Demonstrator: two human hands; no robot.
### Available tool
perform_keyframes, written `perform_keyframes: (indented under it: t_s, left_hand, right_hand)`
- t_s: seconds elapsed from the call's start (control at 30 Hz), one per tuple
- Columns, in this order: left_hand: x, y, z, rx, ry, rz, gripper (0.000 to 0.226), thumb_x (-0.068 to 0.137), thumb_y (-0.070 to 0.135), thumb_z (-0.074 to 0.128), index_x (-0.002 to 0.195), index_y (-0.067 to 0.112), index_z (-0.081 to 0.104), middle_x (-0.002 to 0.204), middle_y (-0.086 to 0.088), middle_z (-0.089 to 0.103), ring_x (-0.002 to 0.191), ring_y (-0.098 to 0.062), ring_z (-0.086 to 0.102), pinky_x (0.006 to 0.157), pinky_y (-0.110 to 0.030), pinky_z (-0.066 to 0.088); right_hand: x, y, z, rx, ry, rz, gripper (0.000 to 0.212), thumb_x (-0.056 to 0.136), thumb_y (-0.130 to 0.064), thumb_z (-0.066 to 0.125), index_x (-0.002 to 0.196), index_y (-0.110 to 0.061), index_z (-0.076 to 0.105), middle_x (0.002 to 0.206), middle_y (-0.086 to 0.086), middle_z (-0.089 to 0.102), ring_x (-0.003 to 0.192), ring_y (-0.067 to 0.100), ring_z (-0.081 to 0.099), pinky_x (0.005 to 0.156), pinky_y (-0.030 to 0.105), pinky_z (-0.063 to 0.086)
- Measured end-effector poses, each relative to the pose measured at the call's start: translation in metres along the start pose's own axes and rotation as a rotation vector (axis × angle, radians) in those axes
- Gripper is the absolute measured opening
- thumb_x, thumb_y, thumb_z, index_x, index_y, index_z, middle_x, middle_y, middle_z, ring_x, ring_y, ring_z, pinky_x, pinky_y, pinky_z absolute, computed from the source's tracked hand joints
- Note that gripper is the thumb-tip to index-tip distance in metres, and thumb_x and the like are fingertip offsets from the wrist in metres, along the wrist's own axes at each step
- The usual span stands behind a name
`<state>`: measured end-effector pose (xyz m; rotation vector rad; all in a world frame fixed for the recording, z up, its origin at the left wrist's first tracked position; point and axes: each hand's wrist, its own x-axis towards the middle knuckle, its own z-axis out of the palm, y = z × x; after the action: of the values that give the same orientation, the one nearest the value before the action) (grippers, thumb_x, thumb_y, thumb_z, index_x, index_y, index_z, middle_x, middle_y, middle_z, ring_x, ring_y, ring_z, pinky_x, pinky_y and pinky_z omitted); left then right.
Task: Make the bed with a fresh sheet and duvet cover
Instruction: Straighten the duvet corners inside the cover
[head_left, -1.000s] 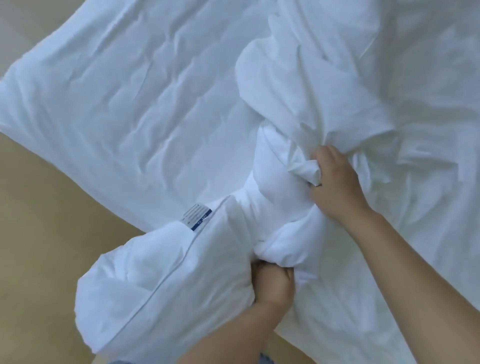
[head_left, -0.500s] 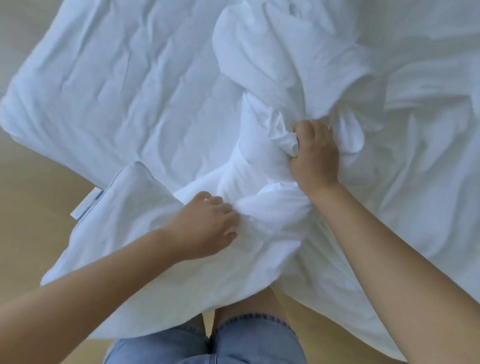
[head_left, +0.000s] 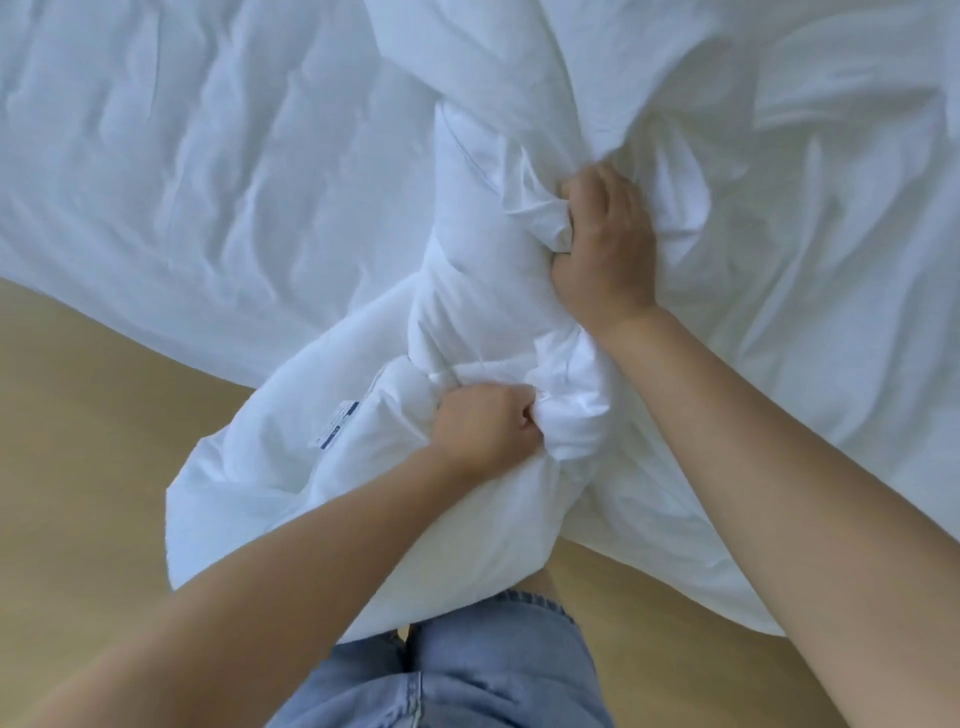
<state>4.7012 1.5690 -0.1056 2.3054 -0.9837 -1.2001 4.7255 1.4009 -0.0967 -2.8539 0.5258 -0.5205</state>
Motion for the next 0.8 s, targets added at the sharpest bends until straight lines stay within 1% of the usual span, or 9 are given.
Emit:
perform_keyframes:
  t_s: [0.1,0.17,0.23,0.33,0.4,0.5,0.6,0.7,0.8]
  left_hand:
    - [0.017,0.016,0.04,0.085,0.017,0.013,0.018,0.084,0.024,0.057,0.07,0.012,0.059,0.072,-0.007,0.068,0.067,-0.028,0.064,0.054,-0.025,0.032]
    - [0.014,0.019,0.045,0.102,0.023,0.087,0.018,0.063,0.022,0.065,0.05,0.014,0.055,0.046,-0.002,0.057,0.037,-0.024,0.054,0.045,-0.017,0.023]
    - [0.007,0.015,0.038,0.065,0.006,0.183,0.018,0.054,0.024,0.06,0.045,0.017,0.046,0.038,0.003,0.047,0.027,-0.021,0.044,0.042,-0.013,0.015]
    - [-0.015,0.002,-0.001,-0.167,0.138,0.295,0.012,0.066,0.029,0.048,0.06,0.019,0.045,0.056,0.009,0.046,0.052,-0.014,0.049,0.043,-0.02,0.026]
    - [-0.019,-0.012,-0.042,-0.36,0.277,0.201,0.012,0.067,0.027,0.045,0.072,0.018,0.05,0.069,0.01,0.047,0.068,-0.002,0.047,0.06,-0.015,0.037]
    - [0.01,-0.022,-0.099,-0.471,0.544,0.04,0.01,0.079,0.016,0.052,0.086,0.023,0.053,0.083,0.019,0.051,0.079,0.008,0.051,0.07,-0.008,0.038]
    - [0.049,-0.007,-0.135,-0.506,0.573,0.045,0.012,0.085,0.017,0.059,0.092,0.024,0.054,0.088,0.021,0.05,0.085,0.003,0.051,0.073,-0.006,0.036]
    - [0.076,0.016,-0.153,-0.585,0.581,0.129,0.031,0.079,0.028,0.058,0.11,0.028,0.052,0.1,0.016,0.049,0.094,-0.004,0.051,0.076,-0.002,0.034]
    - [0.108,0.028,-0.172,-0.55,0.49,0.192,0.042,0.078,0.026,0.056,0.119,0.024,0.058,0.106,0.01,0.052,0.096,-0.012,0.05,0.085,-0.016,0.042]
  right_hand:
    - [-0.012,0.013,0.0,-0.028,-0.024,0.023,0.026,0.068,-0.011,0.044,0.092,-0.003,0.054,0.065,0.013,0.062,0.054,0.031,0.059,0.045,0.022,0.033]
    - [-0.018,0.018,-0.004,-0.053,-0.017,0.067,0.027,0.071,-0.015,0.044,0.096,-0.007,0.045,0.058,0.009,0.059,0.048,0.029,0.056,0.048,0.02,0.021]
    - [-0.02,0.011,-0.013,-0.013,-0.032,0.117,0.026,0.07,-0.013,0.047,0.092,0.0,0.053,0.053,0.01,0.055,0.043,0.032,0.053,0.047,0.021,0.021]
    - [-0.02,-0.015,-0.038,0.147,-0.123,0.182,0.02,0.069,-0.011,0.056,0.084,0.002,0.055,0.052,0.013,0.053,0.042,0.038,0.052,0.044,0.025,0.031]
    - [-0.015,-0.038,-0.059,0.328,-0.216,0.297,0.015,0.076,-0.019,0.056,0.082,-0.008,0.048,0.053,0.006,0.05,0.049,0.037,0.051,0.047,0.033,0.039]
    - [0.003,-0.066,-0.086,0.524,-0.174,0.435,0.022,0.082,-0.027,0.054,0.076,-0.021,0.034,0.049,-0.012,0.031,0.051,0.015,0.033,0.051,0.034,0.033]
    - [0.029,-0.071,-0.099,0.578,-0.074,0.583,0.033,0.084,-0.026,0.055,0.066,-0.028,0.027,0.05,-0.01,0.026,0.051,0.011,0.029,0.051,0.027,0.027]
    - [0.053,-0.04,-0.106,0.553,0.071,0.8,0.041,0.09,-0.021,0.058,0.063,-0.025,0.028,0.057,-0.011,0.032,0.051,0.004,0.032,0.054,0.022,0.028]
    - [0.078,-0.003,-0.118,0.492,0.175,0.884,0.043,0.093,-0.022,0.057,0.061,-0.021,0.03,0.058,-0.011,0.032,0.047,-0.001,0.034,0.051,0.014,0.028]
